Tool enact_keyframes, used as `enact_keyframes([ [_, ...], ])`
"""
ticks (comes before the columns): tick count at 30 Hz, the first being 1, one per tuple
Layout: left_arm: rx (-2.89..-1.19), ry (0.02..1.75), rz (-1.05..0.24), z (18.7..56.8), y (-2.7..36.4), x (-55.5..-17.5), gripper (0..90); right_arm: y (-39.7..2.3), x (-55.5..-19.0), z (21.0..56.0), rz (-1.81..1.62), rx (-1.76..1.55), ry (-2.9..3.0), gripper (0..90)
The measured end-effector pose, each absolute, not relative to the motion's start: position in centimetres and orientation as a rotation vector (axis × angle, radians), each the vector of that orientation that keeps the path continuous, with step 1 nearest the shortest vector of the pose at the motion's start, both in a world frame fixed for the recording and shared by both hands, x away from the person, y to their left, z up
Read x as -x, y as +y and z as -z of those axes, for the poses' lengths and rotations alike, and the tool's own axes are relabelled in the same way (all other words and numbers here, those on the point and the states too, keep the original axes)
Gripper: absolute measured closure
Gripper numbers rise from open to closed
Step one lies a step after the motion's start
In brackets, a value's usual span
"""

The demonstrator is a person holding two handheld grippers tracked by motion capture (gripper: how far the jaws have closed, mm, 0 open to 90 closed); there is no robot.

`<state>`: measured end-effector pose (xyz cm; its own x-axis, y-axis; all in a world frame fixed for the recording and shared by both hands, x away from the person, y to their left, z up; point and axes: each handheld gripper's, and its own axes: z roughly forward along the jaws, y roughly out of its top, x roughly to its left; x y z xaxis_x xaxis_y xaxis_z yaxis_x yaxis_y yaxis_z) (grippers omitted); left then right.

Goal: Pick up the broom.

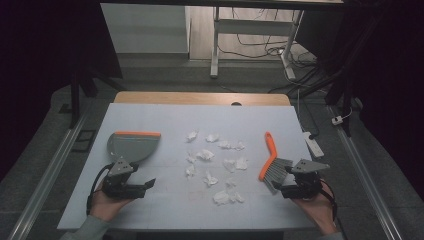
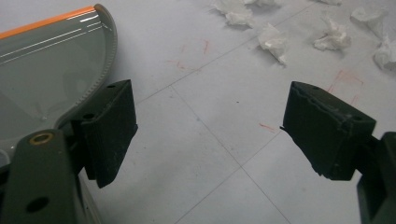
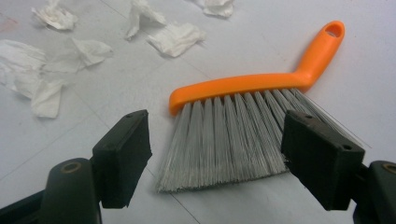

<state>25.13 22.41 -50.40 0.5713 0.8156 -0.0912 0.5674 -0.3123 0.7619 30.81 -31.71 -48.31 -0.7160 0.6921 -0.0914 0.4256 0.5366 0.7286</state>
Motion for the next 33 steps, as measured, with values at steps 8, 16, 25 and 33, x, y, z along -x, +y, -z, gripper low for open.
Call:
enact_keyframes([
  [8, -2.016, 1.098, -0.406, 50.3, 22.3, -25.1, 18.7, -31.3, -31.1, 48.0, -0.963, -0.924, 2.419, 23.7],
  [16, -2.019, 1.097, -0.405, 50.4, 22.2, -25.2, 18.7, -30.4, -31.8, 46.1, -0.966, -0.938, 2.398, 24.7],
  [25, -2.018, 1.091, -0.421, 50.5, 22.3, -25.1, 19.3, -28.9, -33.0, 44.0, -0.851, -1.055, 2.404, 26.5],
  [33, -2.022, 1.089, -0.418, 50.5, 22.2, -25.1, 19.2, -28.4, -34.9, 43.6, -0.821, -1.075, 2.387, 27.7],
])
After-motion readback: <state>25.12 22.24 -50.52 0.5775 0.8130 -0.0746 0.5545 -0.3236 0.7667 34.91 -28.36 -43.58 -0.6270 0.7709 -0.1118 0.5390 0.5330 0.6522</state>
